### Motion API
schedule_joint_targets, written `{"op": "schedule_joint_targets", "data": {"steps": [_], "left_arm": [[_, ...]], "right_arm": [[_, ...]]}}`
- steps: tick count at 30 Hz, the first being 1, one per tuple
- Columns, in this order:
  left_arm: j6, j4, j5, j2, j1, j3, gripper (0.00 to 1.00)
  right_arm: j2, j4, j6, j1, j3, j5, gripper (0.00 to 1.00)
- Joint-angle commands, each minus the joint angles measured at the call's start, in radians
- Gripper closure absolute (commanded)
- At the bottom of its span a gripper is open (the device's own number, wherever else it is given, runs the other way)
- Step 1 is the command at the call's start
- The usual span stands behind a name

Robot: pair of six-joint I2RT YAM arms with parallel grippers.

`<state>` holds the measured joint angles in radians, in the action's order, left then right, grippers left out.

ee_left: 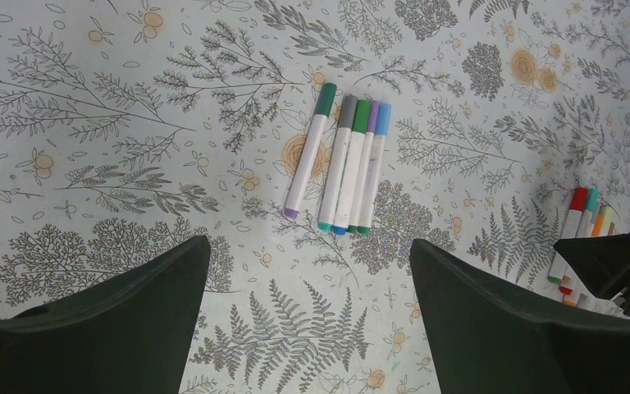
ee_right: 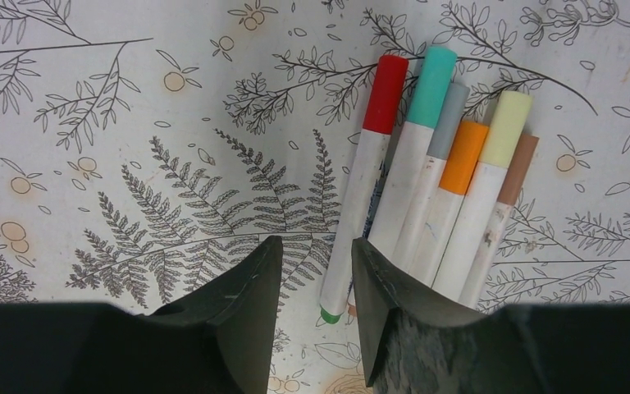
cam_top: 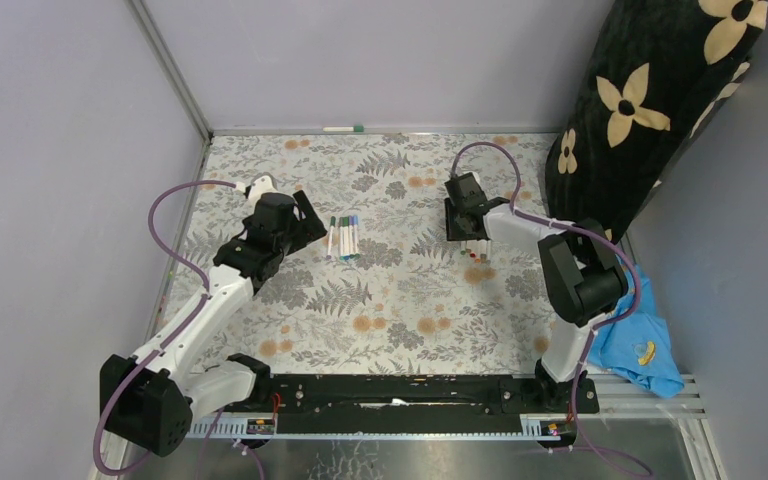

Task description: Open the pen caps

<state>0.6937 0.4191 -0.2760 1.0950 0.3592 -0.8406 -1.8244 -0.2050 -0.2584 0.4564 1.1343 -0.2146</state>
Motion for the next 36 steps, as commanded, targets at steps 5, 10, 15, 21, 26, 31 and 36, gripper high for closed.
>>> {"op": "schedule_joint_targets", "data": {"steps": [5,10,15,21,26,31,36], "left_arm": [[-0.021,-0.046,-0.038,-0.014,0.004,-0.011,0.01],[-0.025,-0.052,-0.041,-0.008,0.004,-0.014,0.02],[-0.024,-0.054,-0.040,-0.005,0.004,-0.013,0.02],[-0.024,-0.054,-0.041,-0.011,0.004,-0.009,0.01],[-0.020,-0.054,-0.038,-0.012,0.004,-0.008,0.01],[-0.023,-0.054,-0.043,-0.015,0.003,-0.005,0.01],[-0.022,-0.054,-0.043,-0.008,0.004,-0.008,0.02]], "right_arm": [[-0.040,-0.017,-0.022,0.001,0.066,-0.021,0.56],[-0.045,-0.014,-0.025,-0.008,0.062,-0.026,0.56],[-0.041,-0.009,-0.026,-0.015,0.053,-0.031,0.56],[-0.014,-0.013,-0.027,-0.017,0.053,-0.036,0.56],[-0.024,-0.033,-0.026,-0.025,0.068,-0.036,0.55],[-0.011,-0.014,-0.034,-0.030,0.041,-0.043,0.55],[-0.024,-0.020,-0.034,-0.037,0.047,-0.035,0.55]]}}
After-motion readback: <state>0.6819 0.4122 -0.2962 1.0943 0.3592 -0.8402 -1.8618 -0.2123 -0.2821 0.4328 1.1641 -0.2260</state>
